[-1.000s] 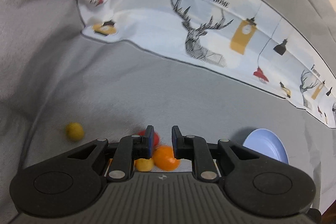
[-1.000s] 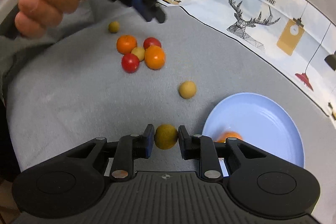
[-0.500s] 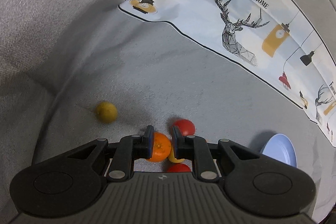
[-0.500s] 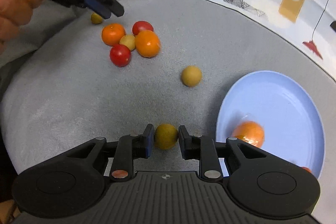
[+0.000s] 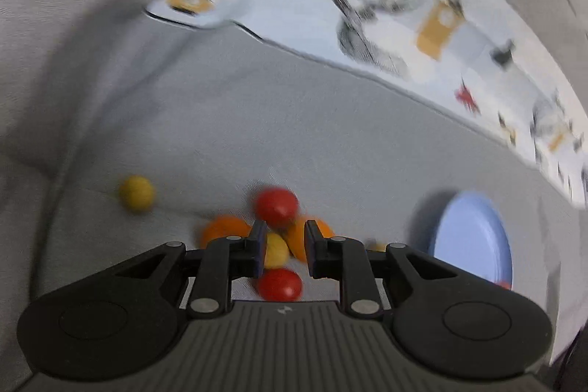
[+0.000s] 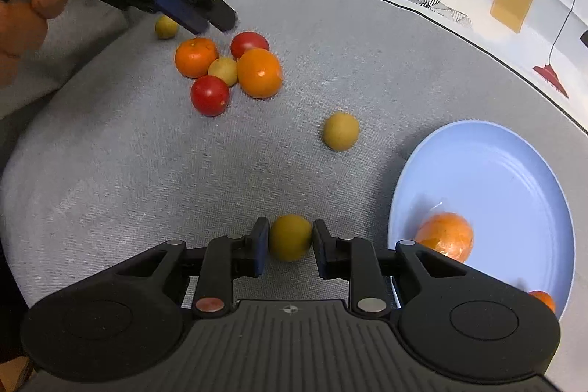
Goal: Organize fruits
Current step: 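Grasp a red cherry tomato with the left gripper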
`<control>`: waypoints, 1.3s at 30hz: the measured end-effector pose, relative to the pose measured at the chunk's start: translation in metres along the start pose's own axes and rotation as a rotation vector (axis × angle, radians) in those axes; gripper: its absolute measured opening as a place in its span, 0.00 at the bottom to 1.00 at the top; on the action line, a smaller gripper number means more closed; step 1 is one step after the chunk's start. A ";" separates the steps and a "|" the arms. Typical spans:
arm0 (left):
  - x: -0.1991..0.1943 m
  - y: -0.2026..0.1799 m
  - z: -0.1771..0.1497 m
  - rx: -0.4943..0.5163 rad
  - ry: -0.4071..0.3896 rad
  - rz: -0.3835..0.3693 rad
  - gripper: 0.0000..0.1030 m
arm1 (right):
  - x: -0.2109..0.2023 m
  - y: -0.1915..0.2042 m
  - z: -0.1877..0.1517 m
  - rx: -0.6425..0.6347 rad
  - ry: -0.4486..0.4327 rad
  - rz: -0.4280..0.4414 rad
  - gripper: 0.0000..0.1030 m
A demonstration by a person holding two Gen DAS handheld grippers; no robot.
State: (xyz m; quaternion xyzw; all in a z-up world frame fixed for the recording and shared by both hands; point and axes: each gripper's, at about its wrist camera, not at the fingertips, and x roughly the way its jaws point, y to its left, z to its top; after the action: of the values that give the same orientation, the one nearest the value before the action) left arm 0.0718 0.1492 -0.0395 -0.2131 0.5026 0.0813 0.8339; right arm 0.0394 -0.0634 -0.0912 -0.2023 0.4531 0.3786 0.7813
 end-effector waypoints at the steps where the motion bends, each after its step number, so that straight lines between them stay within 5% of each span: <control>1: 0.004 -0.004 -0.003 0.028 0.024 0.012 0.23 | 0.000 0.000 0.000 -0.002 0.001 0.000 0.26; 4: 0.013 -0.011 -0.010 0.092 0.066 0.068 0.23 | 0.000 0.001 0.000 -0.004 0.003 0.001 0.26; 11: 0.025 -0.027 -0.026 0.200 0.111 0.085 0.44 | -0.001 0.002 0.001 -0.004 -0.001 -0.002 0.26; 18: 0.035 -0.040 -0.034 0.267 0.144 0.104 0.43 | -0.003 0.002 0.001 -0.002 -0.006 -0.005 0.26; 22: 0.036 -0.044 -0.035 0.297 0.144 0.108 0.32 | -0.005 0.003 0.001 0.002 -0.013 -0.008 0.26; 26: 0.032 -0.047 -0.035 0.318 0.106 0.139 0.31 | -0.012 0.002 0.002 0.021 -0.047 -0.012 0.26; 39: 0.010 -0.061 -0.028 0.274 -0.040 0.075 0.31 | -0.040 -0.029 0.008 0.185 -0.213 -0.090 0.26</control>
State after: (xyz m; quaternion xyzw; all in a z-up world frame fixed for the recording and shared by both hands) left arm 0.0757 0.0810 -0.0430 -0.0764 0.4999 0.0474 0.8614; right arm 0.0539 -0.0930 -0.0533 -0.1080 0.3911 0.3191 0.8565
